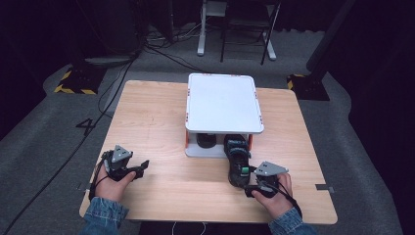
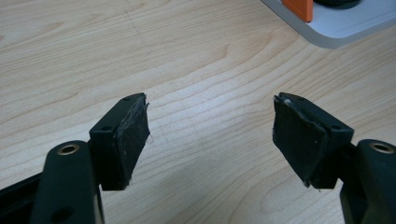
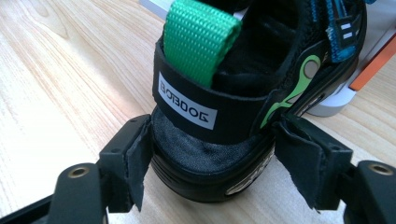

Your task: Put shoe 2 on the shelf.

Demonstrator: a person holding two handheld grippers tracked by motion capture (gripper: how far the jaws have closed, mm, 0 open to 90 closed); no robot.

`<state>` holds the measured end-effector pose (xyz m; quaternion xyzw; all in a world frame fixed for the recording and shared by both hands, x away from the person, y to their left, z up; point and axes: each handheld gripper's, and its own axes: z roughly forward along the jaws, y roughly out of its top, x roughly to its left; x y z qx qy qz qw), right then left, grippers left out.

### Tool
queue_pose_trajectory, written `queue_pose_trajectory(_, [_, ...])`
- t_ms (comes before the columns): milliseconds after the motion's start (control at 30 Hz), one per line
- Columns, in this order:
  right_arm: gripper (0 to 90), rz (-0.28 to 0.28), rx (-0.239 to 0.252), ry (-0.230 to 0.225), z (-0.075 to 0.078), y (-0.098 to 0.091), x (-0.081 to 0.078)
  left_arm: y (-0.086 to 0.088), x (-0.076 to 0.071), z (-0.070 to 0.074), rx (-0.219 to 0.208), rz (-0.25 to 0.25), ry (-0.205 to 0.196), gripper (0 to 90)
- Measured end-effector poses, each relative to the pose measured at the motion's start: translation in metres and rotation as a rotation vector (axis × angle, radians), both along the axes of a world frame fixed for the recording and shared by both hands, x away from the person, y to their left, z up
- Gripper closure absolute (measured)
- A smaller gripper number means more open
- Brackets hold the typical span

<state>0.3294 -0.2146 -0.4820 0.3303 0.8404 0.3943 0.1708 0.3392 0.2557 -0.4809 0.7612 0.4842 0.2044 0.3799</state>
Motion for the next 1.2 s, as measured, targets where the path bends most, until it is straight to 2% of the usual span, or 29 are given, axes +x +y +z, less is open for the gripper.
queue_pose_trajectory(67, [29.0, 0.003, 0.001, 0.009, 0.0, -0.001, 0.001, 0.002, -0.002, -0.001, 0.0, 0.002, 0.003, 27.6])
queue_pose_trajectory(100, [31.9, 0.005, 0.006, 0.009, 0.0, -0.002, 0.0, 0.003, -0.003, -0.001, 0.004, 0.002, 0.004, 27.6])
queue_pose_trajectory(133, [37.5, 0.014, 0.0, 0.003, 0.001, -0.005, -0.003, 0.004, -0.003, 0.0, 0.002, 0.008, 0.001, 27.6])
queue_pose_trajectory(167, [39.5, 0.02, -0.004, 0.002, 0.002, -0.006, -0.006, 0.005, -0.004, 0.0, -0.003, 0.009, 0.0, 27.6])
queue_pose_trajectory(233, [48.1, 0.031, -0.008, 0.02, 0.002, -0.009, -0.014, 0.006, -0.005, 0.0, -0.003, 0.013, -0.004, 27.6])
queue_pose_trajectory(300, [56.5, 0.056, -0.035, 0.029, 0.003, -0.009, -0.023, 0.007, -0.006, 0.0, -0.004, 0.016, -0.003, 27.6])
queue_pose_trajectory(333, [66.2, 0.08, -0.045, 0.03, 0.003, -0.008, -0.025, 0.007, -0.006, 0.0, -0.004, 0.016, -0.003, 27.6])
queue_pose_trajectory(367, [71.2, 0.126, -0.047, 0.047, 0.003, -0.006, -0.027, 0.007, -0.006, 0.0, -0.005, 0.015, -0.002, 27.6])
queue_pose_trajectory(400, [73.7, 0.162, -0.052, 0.079, 0.001, -0.003, -0.028, 0.007, -0.006, 0.0, -0.005, 0.015, -0.004, 27.6])
queue_pose_trajectory(500, [80.8, 0.216, -0.1, 0.096, -0.005, 0.005, -0.029, 0.006, -0.007, 0.001, -0.009, 0.012, -0.007, 27.6])
queue_pose_trajectory(567, [83.5, 0.216, -0.118, 0.074, -0.007, 0.009, -0.025, 0.007, -0.007, 0.0, -0.009, 0.015, 0.0, 27.6])
queue_pose_trajectory(600, [87.2, 0.208, -0.135, 0.03, -0.005, 0.01, -0.021, 0.008, -0.007, 0.0, -0.007, 0.016, -0.001, 27.6])
queue_pose_trajectory(667, [89.9, 0.218, -0.138, 0.021, -0.002, 0.011, -0.017, 0.008, -0.007, 0.0, -0.008, 0.019, -0.003, 27.6])
queue_pose_trajectory(767, [90.0, 0.243, -0.114, 0.024, -0.001, 0.012, -0.012, 0.008, -0.008, -0.001, -0.005, 0.015, 0.0, 27.6])
queue_pose_trajectory(833, [90.0, 0.228, -0.148, -0.044, 0.004, 0.014, -0.011, 0.008, -0.008, -0.001, -0.005, 0.016, 0.003, 27.6])
queue_pose_trajectory(1000, [90.0, 0.192, -0.147, -0.099, 0.013, 0.011, 0.003, 0.007, -0.008, -0.001, -0.003, 0.015, 0.004, 27.6])
queue_pose_trajectory(1200, [88.5, 0.17, -0.177, -0.14, 0.008, 0.015, 0.027, 0.006, -0.008, -0.002, -0.007, 0.01, 0.006, 27.6])
